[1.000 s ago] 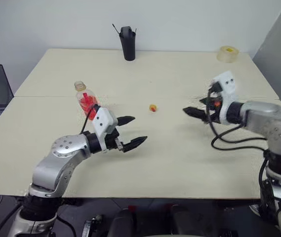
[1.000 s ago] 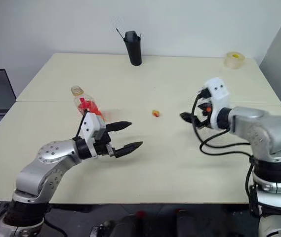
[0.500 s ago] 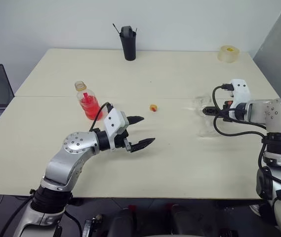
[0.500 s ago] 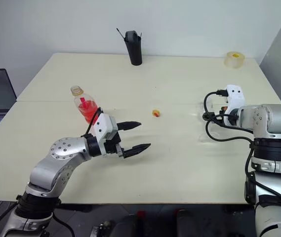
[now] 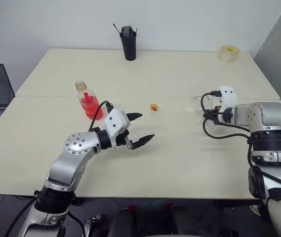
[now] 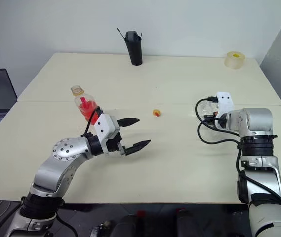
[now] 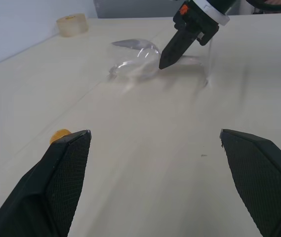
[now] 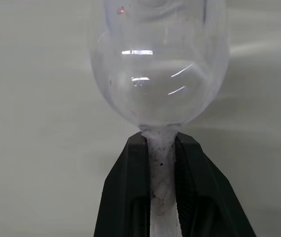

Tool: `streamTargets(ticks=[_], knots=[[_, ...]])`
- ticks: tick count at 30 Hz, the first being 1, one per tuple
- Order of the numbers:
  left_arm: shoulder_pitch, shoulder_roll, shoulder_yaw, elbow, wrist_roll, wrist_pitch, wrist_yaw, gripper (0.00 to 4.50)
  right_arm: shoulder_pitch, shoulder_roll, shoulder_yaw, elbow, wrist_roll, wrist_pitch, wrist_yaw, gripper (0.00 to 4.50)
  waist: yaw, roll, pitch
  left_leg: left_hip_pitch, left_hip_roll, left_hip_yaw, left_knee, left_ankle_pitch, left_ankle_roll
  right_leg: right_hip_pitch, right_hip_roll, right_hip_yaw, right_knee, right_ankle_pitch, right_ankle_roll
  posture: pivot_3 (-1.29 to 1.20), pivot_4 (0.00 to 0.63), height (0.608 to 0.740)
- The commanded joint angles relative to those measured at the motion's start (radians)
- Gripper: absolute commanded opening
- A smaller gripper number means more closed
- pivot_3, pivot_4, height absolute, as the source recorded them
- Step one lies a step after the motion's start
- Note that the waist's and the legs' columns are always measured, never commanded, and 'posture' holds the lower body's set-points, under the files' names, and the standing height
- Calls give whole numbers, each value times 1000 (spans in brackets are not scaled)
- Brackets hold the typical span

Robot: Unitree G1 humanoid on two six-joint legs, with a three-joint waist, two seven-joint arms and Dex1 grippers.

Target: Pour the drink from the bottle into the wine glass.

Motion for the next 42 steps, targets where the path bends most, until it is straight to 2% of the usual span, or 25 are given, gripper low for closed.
streamTargets(ticks=[1,4,9,12,17,19,23,26,29,33,42], knots=[[1,-6,20,-16,4,-21,12,4500,-17,-19,15,-20,-18,-28,15,321,0,0,0,0,0,0,0,0,0,0,0,0,0,0,0,0,150,740],[-4,-7,21,-8,9,-27,15,4500,-21,-11,13,-103,-16,-82,26,320,0,0,0,0,0,0,0,0,0,0,0,0,0,0,0,0,150,740],[-9,-5,24,13,14,-42,19,4500,26,58,63,-307,-16,-379,93,319,-7,2,2,-1,0,0,0,0,0,-1,0,0,0,0,0,0,150,740],[-16,-7,23,24,18,-48,20,4500,72,137,125,-340,-55,-576,100,319,-9,2,1,0,1,-1,0,0,0,-1,1,0,1,0,0,0,150,740],[-21,0,27,32,22,-47,19,4500,149,376,170,-232,-100,-935,35,315,-8,2,1,0,1,-1,0,0,0,-1,0,0,1,0,0,0,150,740],[-16,11,30,29,27,-43,19,4500,175,435,212,-141,-163,-1071,5,314,-8,2,1,0,1,-1,0,0,-1,-1,0,-1,1,0,0,0,150,740],[-2,40,46,23,32,-38,15,4500,171,526,239,24,-218,-1228,-33,313,-8,2,1,0,0,-1,0,2,-3,-1,0,-1,1,0,0,0,150,740],[4,51,53,18,31,-36,14,4500,168,552,252,113,-253,-1278,-46,312,-8,2,1,0,0,-1,0,2,-4,-1,0,-1,1,0,0,0,150,740],[8,54,54,5,29,-29,17,4500,187,523,303,170,-325,-1227,-35,312,-8,2,1,0,0,-1,0,3,-5,-1,0,-1,1,0,0,0,150,740],[15,56,58,-5,25,-24,16,4500,221,492,277,145,-321,-1159,-32,308,-7,2,1,2,0,-1,0,2,-4,0,0,-1,1,0,0,0,150,740],[-27,54,41,37,36,-40,-11,4500,366,377,230,7,-302,-1149,11,305,8,0,-1,2,-1,-2,1,1,-2,2,-1,-2,0,0,0,0,150,740]])
